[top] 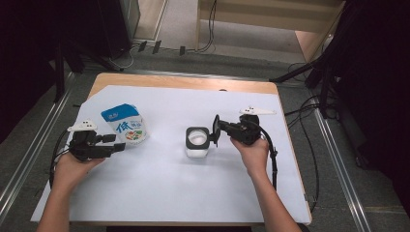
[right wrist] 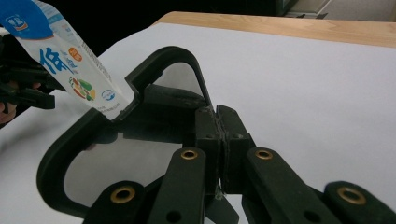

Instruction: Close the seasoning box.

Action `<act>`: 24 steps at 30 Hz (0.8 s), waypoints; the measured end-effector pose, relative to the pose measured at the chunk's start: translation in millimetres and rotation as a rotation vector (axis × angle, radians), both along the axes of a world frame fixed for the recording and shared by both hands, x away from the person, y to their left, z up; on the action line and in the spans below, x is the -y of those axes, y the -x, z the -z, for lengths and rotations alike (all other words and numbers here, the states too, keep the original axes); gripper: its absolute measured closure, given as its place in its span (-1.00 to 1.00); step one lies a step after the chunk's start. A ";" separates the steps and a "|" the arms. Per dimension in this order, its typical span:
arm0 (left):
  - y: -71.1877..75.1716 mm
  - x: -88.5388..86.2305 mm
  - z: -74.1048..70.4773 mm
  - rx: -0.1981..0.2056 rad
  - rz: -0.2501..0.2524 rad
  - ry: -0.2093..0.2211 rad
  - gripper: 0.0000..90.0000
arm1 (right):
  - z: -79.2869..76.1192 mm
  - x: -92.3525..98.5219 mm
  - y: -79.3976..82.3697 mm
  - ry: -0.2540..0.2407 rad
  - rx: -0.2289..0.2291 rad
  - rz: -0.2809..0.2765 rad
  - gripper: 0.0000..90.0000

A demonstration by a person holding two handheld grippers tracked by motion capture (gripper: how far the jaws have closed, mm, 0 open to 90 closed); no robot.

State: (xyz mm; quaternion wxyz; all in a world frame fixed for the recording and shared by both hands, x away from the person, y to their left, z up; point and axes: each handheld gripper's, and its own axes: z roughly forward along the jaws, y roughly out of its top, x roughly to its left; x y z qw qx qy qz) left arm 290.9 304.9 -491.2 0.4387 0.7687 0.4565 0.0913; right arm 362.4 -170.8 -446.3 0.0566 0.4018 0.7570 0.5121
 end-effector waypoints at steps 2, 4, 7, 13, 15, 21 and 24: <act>-0.3 -0.4 0.4 0.000 -0.001 0.008 -0.16 | 0.3 -1.3 0.8 0.001 -0.001 -0.002 0.98; -0.6 -0.9 0.6 -0.002 -0.001 0.002 -0.16 | 1.2 -2.5 1.1 0.000 -0.002 -0.005 0.98; -0.9 -2.0 1.0 -0.003 -0.006 0.007 -0.16 | 2.0 -5.0 2.2 0.002 -0.001 -0.013 0.98; -0.6 -4.4 1.7 -0.004 -0.017 0.011 -0.16 | 2.8 -9.5 3.8 0.004 0.001 -0.026 0.99; -0.2 -4.7 1.8 -0.007 -0.017 0.015 -0.16 | 3.0 -10.1 4.1 0.007 0.001 -0.028 0.99; 0.4 -5.3 2.1 -0.014 -0.013 0.006 -0.17 | 3.3 -13.7 4.2 0.006 0.000 -0.040 0.99; -0.2 -5.5 2.3 -0.013 -0.011 0.004 -0.17 | 3.9 -16.7 5.5 0.012 -0.005 -0.051 0.99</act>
